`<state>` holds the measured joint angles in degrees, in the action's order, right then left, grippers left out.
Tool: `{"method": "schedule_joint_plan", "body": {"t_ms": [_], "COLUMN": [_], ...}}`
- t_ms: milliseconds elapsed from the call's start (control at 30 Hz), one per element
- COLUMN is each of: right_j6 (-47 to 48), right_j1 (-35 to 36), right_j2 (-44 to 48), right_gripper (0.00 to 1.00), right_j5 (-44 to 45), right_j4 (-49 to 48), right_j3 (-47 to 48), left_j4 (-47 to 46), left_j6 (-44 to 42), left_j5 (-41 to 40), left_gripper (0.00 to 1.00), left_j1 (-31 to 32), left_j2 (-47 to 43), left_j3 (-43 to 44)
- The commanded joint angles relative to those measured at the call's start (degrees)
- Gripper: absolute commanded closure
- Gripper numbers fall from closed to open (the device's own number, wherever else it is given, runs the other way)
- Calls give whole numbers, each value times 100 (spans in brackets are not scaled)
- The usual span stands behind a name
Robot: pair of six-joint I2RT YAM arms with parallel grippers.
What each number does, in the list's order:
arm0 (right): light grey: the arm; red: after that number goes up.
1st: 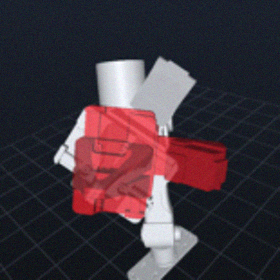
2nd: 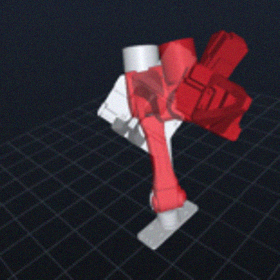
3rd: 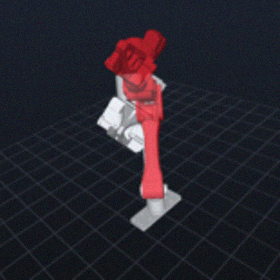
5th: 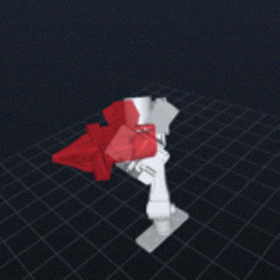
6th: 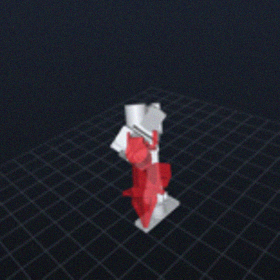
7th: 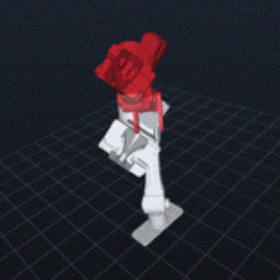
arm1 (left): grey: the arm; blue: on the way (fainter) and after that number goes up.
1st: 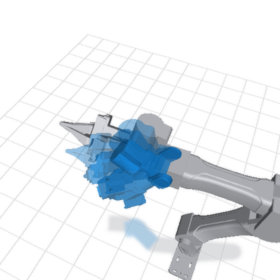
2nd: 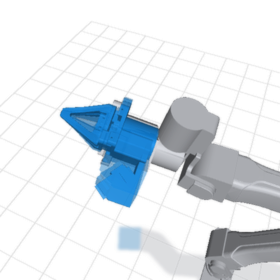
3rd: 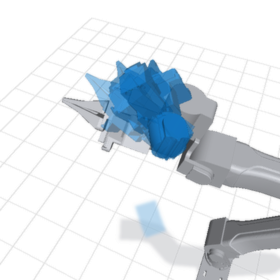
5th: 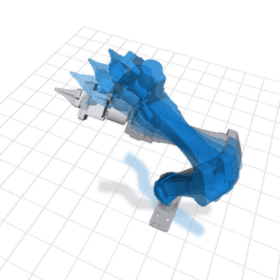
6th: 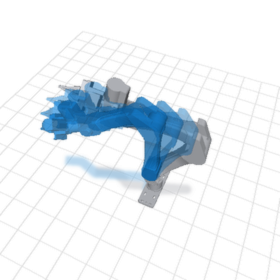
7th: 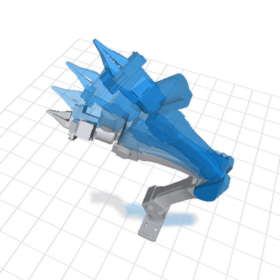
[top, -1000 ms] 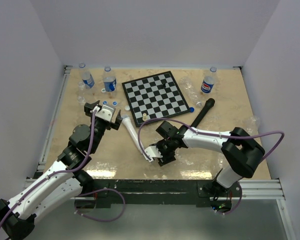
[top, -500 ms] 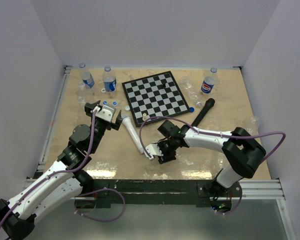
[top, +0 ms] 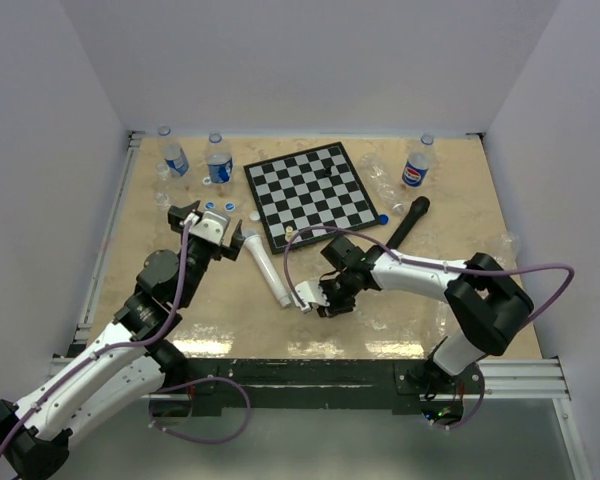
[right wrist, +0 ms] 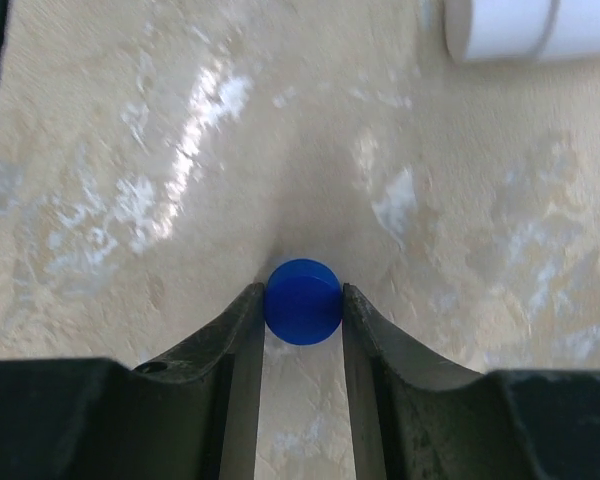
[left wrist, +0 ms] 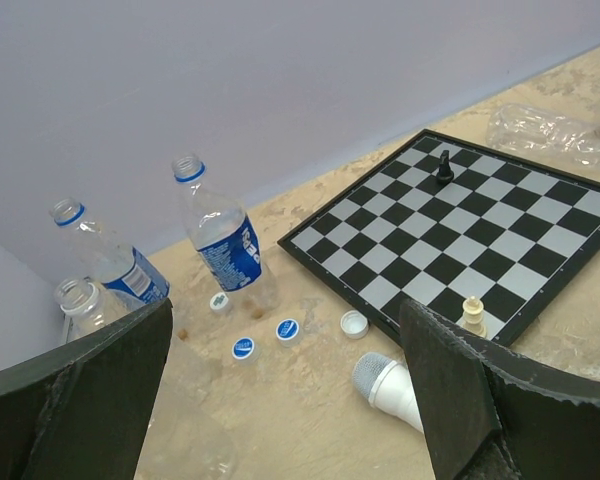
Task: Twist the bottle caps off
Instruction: Move the bottle cap to the center of the board.
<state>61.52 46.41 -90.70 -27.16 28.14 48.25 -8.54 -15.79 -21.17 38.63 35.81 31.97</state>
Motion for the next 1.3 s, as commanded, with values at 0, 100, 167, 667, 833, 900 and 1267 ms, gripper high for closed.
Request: {"method": "schedule_joint_plan", "body": {"t_ms": [0, 100, 167, 667, 833, 900, 1267], "right_j6": [62, 115, 211, -1034, -2475, -2976, -4129], "right_j1": [-702, -1501, -2264, -6513, -6619, -6610, -6540], "right_j2": [332, 683, 930, -149, -791, -1098, -2724], "right_gripper": [83, 84, 85, 84, 83, 83, 75], "right_j5": [-52, -88, -97, -641, -589, -431, -448], "right_j4": [349, 604, 832, 132, -1054, -1371, -1645], "right_j3": [97, 123, 193, 1959, 2399, 2662, 4016], "left_j4": [-175, -201, -184, -140, -148, -157, -175], "left_j6": [23, 50, 67, 164, 164, 173, 129], "left_j5": [95, 165, 227, 491, 517, 535, 508], "left_gripper": [0, 0, 0, 0, 0, 0, 0], "left_j1": [-31, -22, -31, -31, -31, -31, -31], "left_j2": [-127, -189, -197, -435, -444, -443, -426], "left_j3": [-15, -24, -15, -15, -6, -6, -33]}}
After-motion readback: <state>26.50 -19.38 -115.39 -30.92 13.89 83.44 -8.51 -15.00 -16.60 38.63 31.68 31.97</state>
